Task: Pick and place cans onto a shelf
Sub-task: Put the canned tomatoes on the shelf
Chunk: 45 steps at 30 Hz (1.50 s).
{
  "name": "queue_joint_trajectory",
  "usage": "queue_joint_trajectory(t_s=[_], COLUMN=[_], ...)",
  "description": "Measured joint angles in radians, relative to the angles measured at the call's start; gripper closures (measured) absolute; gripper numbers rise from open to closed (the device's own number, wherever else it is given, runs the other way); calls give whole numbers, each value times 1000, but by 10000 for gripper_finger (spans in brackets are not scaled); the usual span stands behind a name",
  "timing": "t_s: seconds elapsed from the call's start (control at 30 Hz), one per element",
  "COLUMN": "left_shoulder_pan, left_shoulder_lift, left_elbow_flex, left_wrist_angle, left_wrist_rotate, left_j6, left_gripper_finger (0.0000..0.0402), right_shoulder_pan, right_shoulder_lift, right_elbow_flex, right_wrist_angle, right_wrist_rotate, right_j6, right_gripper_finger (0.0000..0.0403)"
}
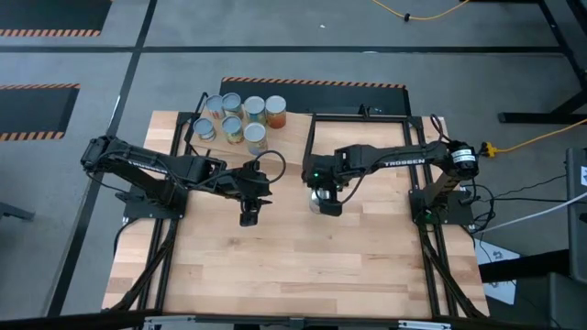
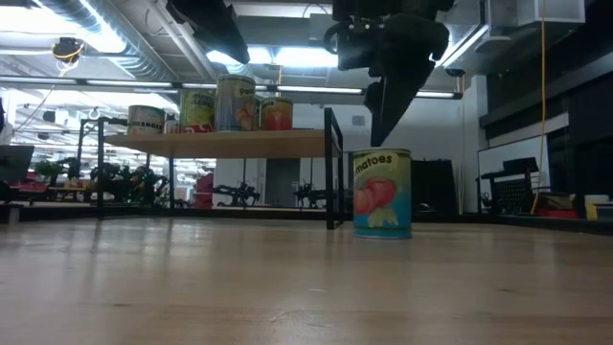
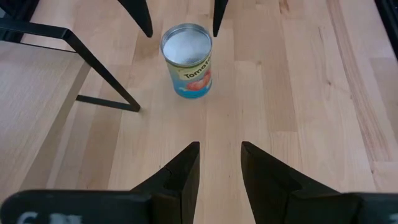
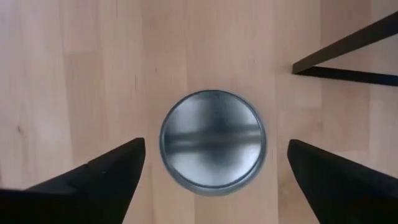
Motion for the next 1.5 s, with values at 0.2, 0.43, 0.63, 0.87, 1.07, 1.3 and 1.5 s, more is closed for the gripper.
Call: queue_joint_trajectory(t_s=[0.2, 0.43, 0.63, 0.87, 1.07, 1.3, 1.5], left_shoulder_pan=[0, 0, 0, 0, 0, 0, 0], left_shoulder_lift=[0, 0, 0, 0, 0, 0, 0], left_elbow_flex=[0, 0, 0, 0, 0, 0, 0], left_wrist_angle=[0, 0, 0, 0, 0, 0, 0], left_wrist_rotate=[0, 0, 0, 0, 0, 0, 0], left_j6=[0, 0, 0, 0, 0, 0, 0], left_gripper_finger=[291, 291, 291, 291, 291, 291, 291], right_shoulder_pan=[0, 0, 0, 0, 2, 2, 2], right_shoulder_lift=[0, 0, 0, 0, 0, 0, 0], right_elbow_flex=[-57, -101, -157, -181, -181, -181, -181], right_wrist_angle=[57, 108, 166, 181, 190, 193, 207], right_wrist_rotate=[-7, -35, -34, -26, 40, 47, 47], right_j6=[0, 1, 31, 99, 100, 81, 73], right_gripper_finger=[7, 7, 7, 8, 8, 8, 8])
